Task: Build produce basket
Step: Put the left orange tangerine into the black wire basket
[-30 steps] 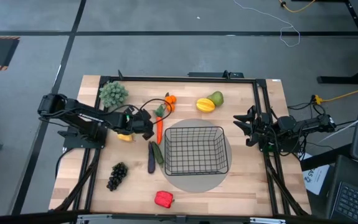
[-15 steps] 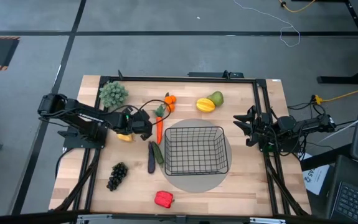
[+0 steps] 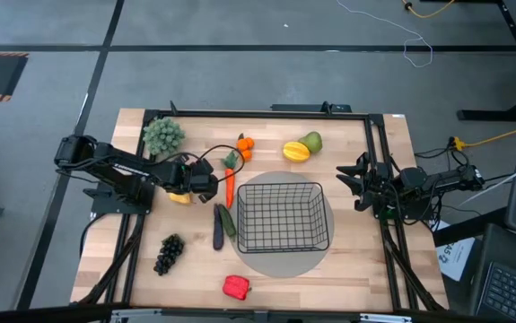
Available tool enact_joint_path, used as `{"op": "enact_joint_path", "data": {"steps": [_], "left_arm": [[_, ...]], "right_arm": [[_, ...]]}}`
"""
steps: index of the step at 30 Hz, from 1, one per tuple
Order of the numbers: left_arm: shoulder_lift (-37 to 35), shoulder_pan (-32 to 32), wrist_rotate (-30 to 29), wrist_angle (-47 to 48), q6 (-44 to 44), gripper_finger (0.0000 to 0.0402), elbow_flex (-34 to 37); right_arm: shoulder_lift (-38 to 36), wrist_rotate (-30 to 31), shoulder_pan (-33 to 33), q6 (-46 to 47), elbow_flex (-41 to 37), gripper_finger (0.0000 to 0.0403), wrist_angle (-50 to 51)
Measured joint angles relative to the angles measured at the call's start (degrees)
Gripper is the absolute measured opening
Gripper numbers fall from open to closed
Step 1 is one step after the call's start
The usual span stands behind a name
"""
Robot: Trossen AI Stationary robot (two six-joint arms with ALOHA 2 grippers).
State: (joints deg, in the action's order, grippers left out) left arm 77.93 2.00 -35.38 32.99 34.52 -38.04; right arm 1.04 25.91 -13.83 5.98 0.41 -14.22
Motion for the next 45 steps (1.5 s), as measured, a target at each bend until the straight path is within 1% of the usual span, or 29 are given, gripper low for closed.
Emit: {"op": "enact_joint_path", "data": {"steps": [2, 4, 7, 11, 13, 16, 18, 20, 22, 25, 27, 30, 33, 39, 41, 45], "left_arm": [[0.0, 0.0, -0.2, -0.5, -0.3, 0.0105, 0.0], [0.0, 0.0, -1.9, -0.2, -0.6, 0.0105, -0.6], [0.0, 0.0, -3.7, 1.1, -1.9, 0.0105, -3.8], [0.0, 0.0, -2.9, 11.7, -5.0, 0.0105, -10.7], [-0.1, 0.0, -1.4, 18.5, -4.4, 0.0105, -14.0], [-0.1, 0.0, 2.9, 27.9, -2.2, 0.0105, -18.0], [-0.1, 0.2, 6.7, 32.4, -0.6, 0.0105, -20.1], [-0.1, 0.6, 9.2, 34.9, -0.5, 0.0105, -20.7], [-0.1, 1.4, 10.0, 35.1, -3.7, 0.0105, -20.1], [-0.1, 2.6, 10.5, 34.2, -7.7, 0.0105, -16.8], [-0.1, 3.3, 10.4, 31.4, -7.8, 0.0105, -13.9], [0.0, 3.8, 10.2, 24.8, -7.7, 0.0106, -10.2], [0.0, 4.2, 7.7, 20.4, -7.6, 0.0106, -8.1], [0.0, 4.2, 2.0, 22.5, -6.1, 0.0106, -6.2], [0.0, 4.1, 1.2, 22.2, -6.0, 0.0106, -6.1], [0.0, 4.1, 1.7, 21.6, -4.4, 0.0106, -6.0]], "right_arm": [[0.0, 0.0, 0.0, 0.0, 0.0, 0.0131, 0.0], [0.0, 0.0, 0.0, 0.0, 0.0, 0.0131, 0.0], [0.0, 0.0, 0.0, 0.0, 0.0, 0.0131, 0.0], [0.0, 0.0, 0.0, 0.0, 0.0, 0.0131, 0.0], [0.0, 0.0, 0.0, 0.0, 0.0, 0.0131, 0.0], [0.0, 0.0, 0.0, 0.0, 0.0, 0.0131, 0.0], [0.0, 0.0, 0.0, 0.0, 0.0, 0.0131, 0.0], [0.0, 0.0, 0.0, 0.0, 0.0, 0.0131, 0.0], [0.0, 0.0, 0.0, 0.0, 0.0, 0.0131, 0.0], [0.0, 0.0, 0.0, 0.0, 0.0, 0.0131, 0.0], [0.0, 0.0, 0.0, 0.1, 0.0, 0.0131, 0.0], [0.0, 0.0, 0.0, 1.4, 0.0, 0.0131, 0.0], [0.0, 0.0, 0.0, 1.5, 0.0, 0.0131, 0.0], [0.0, 0.0, 0.0, 3.0, 0.0, 0.0131, 0.0], [0.0, 0.0, 0.0, 2.9, 0.0, 0.0131, 0.0], [0.0, 0.0, 0.0, 2.9, 0.0, 0.0131, 0.0]]}}
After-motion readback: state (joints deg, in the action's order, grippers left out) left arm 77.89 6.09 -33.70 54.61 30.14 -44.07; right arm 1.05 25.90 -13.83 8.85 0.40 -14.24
